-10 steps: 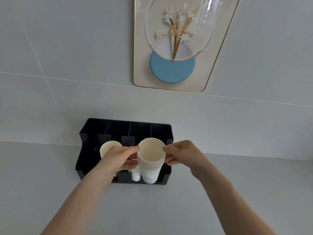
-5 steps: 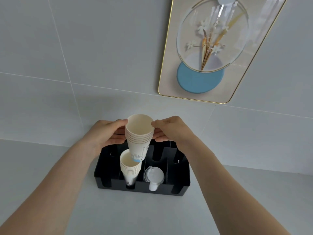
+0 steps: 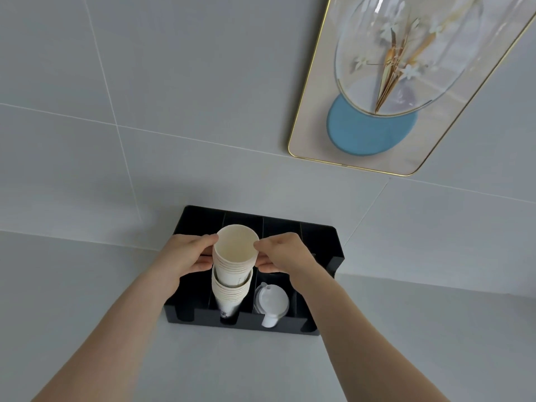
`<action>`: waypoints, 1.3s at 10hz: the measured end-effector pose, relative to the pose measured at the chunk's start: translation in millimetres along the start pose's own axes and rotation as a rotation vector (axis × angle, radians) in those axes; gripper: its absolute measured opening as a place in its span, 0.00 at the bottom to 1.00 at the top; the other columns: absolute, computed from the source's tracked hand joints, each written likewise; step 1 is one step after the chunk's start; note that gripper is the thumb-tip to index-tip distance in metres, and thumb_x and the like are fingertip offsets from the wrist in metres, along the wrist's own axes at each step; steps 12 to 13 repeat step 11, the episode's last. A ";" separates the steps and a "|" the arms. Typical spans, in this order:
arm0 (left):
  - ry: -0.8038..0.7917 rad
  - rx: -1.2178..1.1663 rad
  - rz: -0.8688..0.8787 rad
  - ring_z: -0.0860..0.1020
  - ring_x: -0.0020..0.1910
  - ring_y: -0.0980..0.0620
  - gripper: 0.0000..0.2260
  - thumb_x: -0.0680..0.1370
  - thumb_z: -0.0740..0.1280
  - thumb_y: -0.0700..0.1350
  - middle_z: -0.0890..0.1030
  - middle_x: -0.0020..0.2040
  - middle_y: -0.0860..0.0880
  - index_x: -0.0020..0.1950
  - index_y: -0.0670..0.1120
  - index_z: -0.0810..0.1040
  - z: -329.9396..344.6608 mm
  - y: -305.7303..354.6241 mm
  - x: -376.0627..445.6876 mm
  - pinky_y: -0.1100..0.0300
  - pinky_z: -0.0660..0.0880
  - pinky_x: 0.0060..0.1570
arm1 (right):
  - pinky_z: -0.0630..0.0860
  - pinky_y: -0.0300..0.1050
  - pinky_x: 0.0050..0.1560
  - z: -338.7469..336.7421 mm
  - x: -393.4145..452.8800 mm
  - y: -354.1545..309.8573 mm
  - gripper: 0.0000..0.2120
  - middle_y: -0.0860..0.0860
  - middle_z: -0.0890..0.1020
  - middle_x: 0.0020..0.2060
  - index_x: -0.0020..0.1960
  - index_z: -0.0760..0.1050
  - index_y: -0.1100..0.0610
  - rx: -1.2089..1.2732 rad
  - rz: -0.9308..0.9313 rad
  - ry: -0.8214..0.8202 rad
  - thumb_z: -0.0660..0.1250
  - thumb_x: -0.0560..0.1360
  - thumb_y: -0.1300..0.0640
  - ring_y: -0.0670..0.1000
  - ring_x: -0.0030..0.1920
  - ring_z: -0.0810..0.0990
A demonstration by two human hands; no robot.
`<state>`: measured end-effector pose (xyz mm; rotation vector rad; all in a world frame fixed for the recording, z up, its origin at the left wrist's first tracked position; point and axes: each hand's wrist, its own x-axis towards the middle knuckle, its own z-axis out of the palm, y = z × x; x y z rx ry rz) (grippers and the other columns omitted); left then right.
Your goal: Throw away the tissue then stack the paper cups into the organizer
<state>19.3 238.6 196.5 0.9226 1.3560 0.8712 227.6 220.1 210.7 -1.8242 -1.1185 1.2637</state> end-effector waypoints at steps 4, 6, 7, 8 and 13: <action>-0.012 0.101 0.002 0.85 0.49 0.45 0.05 0.78 0.70 0.40 0.86 0.47 0.42 0.45 0.49 0.84 -2.4 -35.2 16.2 0.56 0.80 0.49 | 0.85 0.51 0.55 18.2 15.1 35.9 0.03 0.55 0.88 0.42 0.46 0.86 0.51 -0.097 0.016 0.047 0.73 0.76 0.55 0.54 0.46 0.88; -0.011 0.124 0.041 0.85 0.48 0.48 0.06 0.78 0.70 0.40 0.87 0.46 0.45 0.50 0.47 0.86 -3.4 -40.3 19.0 0.56 0.81 0.50 | 0.83 0.52 0.57 20.8 17.6 42.5 0.09 0.49 0.86 0.39 0.55 0.86 0.53 -0.091 -0.014 0.064 0.72 0.76 0.52 0.49 0.41 0.83; 0.007 0.114 0.045 0.85 0.48 0.49 0.08 0.78 0.70 0.40 0.87 0.47 0.45 0.56 0.42 0.84 -2.4 -43.8 19.2 0.55 0.81 0.51 | 0.83 0.52 0.58 21.3 15.6 44.4 0.10 0.48 0.85 0.39 0.56 0.85 0.54 -0.080 -0.021 0.072 0.72 0.77 0.52 0.46 0.40 0.82; 0.015 0.107 0.058 0.85 0.48 0.48 0.09 0.78 0.70 0.40 0.87 0.47 0.44 0.57 0.42 0.84 -2.1 -45.8 18.7 0.55 0.81 0.52 | 0.82 0.52 0.59 21.7 12.9 45.7 0.11 0.48 0.85 0.41 0.57 0.85 0.54 -0.076 -0.031 0.064 0.71 0.78 0.52 0.46 0.40 0.82; 0.110 0.373 0.130 0.80 0.60 0.51 0.20 0.76 0.69 0.57 0.83 0.59 0.53 0.64 0.50 0.79 -2.4 -36.5 6.1 0.52 0.74 0.63 | 0.65 0.44 0.35 7.0 -7.3 48.7 0.21 0.50 0.65 0.28 0.32 0.64 0.55 -0.359 -0.159 0.173 0.67 0.78 0.47 0.49 0.31 0.64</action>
